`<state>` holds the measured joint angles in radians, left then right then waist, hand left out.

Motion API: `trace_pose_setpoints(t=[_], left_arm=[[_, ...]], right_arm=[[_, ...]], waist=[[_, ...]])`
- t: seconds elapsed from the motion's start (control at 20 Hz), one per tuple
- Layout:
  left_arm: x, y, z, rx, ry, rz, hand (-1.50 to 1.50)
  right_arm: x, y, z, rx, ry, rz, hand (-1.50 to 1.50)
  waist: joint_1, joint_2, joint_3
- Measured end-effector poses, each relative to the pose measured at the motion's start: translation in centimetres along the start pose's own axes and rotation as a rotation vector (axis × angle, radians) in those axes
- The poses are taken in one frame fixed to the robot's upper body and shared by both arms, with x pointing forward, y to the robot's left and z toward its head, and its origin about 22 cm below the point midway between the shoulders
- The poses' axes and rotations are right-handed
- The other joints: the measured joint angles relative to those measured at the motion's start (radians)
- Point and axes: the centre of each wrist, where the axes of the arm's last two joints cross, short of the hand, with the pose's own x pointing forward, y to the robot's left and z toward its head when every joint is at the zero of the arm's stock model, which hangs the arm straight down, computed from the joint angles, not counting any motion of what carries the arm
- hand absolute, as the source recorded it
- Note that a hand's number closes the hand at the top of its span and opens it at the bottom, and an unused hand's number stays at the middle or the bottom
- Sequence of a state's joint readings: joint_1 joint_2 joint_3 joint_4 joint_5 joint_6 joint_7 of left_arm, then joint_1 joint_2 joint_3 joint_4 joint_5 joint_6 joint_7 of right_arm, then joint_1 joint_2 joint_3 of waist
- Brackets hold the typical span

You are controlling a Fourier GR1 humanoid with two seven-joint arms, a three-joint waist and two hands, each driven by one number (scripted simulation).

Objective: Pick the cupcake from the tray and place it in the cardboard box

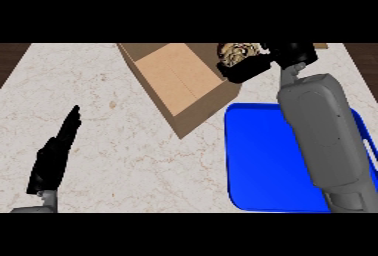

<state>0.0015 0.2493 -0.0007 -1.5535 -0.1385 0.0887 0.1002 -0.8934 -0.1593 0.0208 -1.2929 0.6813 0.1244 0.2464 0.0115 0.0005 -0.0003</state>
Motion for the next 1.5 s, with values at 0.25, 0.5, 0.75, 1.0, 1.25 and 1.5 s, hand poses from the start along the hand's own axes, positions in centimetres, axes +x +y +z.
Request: trace_pose_setpoints(t=[0.25, 0.5, 0.75, 1.0, 1.25, 1.5], left_arm=[[0.1, -0.3, -0.1, -0.005, -0.006, 0.005, 0.0], [0.3, -0.5, -0.5, -0.008, -0.018, 0.007, 0.0], [0.7, -1.1, -0.4, -0.021, -0.028, 0.0, 0.0], [0.5, -1.0, -0.6, -0.039, -0.041, 0.002, 0.0], [1.5, -1.4, -1.3, -0.053, -0.058, 0.005, 0.0], [1.8, -1.5, -1.6, -0.067, -0.063, 0.004, 0.0]], right_arm=[[2.5, 1.3, -3.3, 0.022, 0.025, 0.002, 1.5], [4.0, 3.8, -6.0, 0.059, 0.061, 0.013, 1.5], [4.5, 6.4, -7.4, 0.114, 0.103, 0.029, 1.5], [3.5, 8.7, -7.7, 0.153, 0.169, 0.057, 1.5], [2.1, 10.1, -7.5, 0.158, 0.257, 0.021, -1.5], [0.9, 11.0, -7.1, 0.131, 0.273, -0.035, -1.5]], waist=[[0.008, 0.003, 0.0], [0.021, 0.008, -0.001], [0.036, 0.013, -0.001], [0.053, 0.021, -0.001], [0.071, 0.029, -0.001], [0.088, 0.034, -0.001]])
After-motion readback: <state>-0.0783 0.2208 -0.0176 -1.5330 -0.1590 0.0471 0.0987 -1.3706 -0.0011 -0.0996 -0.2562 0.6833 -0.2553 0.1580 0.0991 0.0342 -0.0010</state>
